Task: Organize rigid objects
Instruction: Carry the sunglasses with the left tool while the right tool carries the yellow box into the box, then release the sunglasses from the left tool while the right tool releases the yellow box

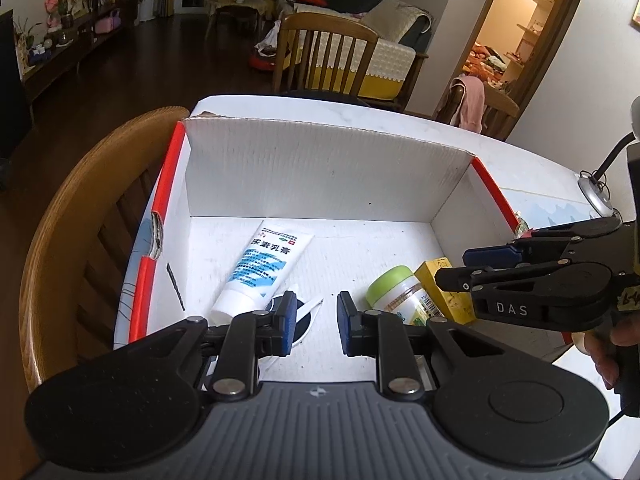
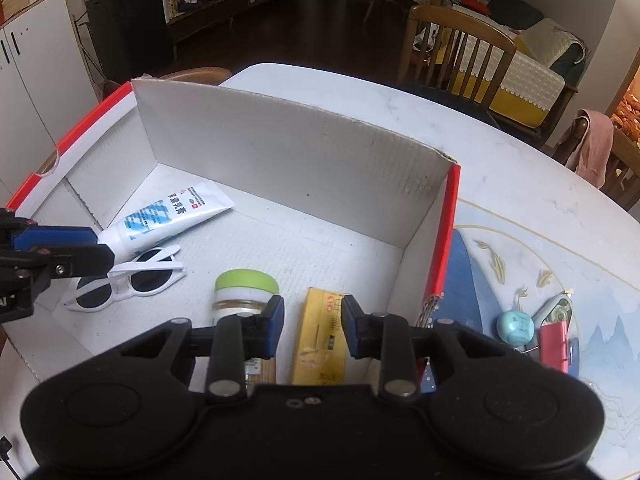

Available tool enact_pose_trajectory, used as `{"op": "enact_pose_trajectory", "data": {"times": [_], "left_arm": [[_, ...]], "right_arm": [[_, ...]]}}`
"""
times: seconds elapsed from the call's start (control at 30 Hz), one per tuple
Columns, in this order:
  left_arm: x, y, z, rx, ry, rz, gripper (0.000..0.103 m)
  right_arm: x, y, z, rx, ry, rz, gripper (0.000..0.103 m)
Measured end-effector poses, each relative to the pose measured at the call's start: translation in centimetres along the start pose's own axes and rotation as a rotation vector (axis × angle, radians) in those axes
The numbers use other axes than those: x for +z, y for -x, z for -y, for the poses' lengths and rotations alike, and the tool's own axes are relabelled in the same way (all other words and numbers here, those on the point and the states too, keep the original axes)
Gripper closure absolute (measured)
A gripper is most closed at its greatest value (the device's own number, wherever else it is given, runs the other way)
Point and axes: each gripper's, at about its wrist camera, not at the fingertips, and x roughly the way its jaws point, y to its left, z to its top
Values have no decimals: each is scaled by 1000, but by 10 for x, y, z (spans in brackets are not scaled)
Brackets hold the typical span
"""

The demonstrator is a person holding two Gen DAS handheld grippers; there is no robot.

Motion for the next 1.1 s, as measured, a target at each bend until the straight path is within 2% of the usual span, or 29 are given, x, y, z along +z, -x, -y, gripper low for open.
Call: {"op": "enact_pose_trajectory", "data": {"times": [0.2, 0.27, 0.73, 1.0, 1.1], "left_arm": [[1, 3, 5, 3, -6, -1, 82], [0, 5, 8, 3, -9, 2, 82], [3, 35, 37, 13, -54, 61, 82], [1, 52, 60, 13, -75, 94, 82], [1, 56, 71, 1, -83, 104, 82]], "right_arm": [[0, 10, 2, 30, -6, 21, 64], [-1, 18, 2, 46, -10, 30, 58], [-18, 79, 9, 162, -41, 128, 45], [-37, 113, 20, 208, -58, 182, 38], [-50, 127, 27, 228, -67, 204, 31]]}}
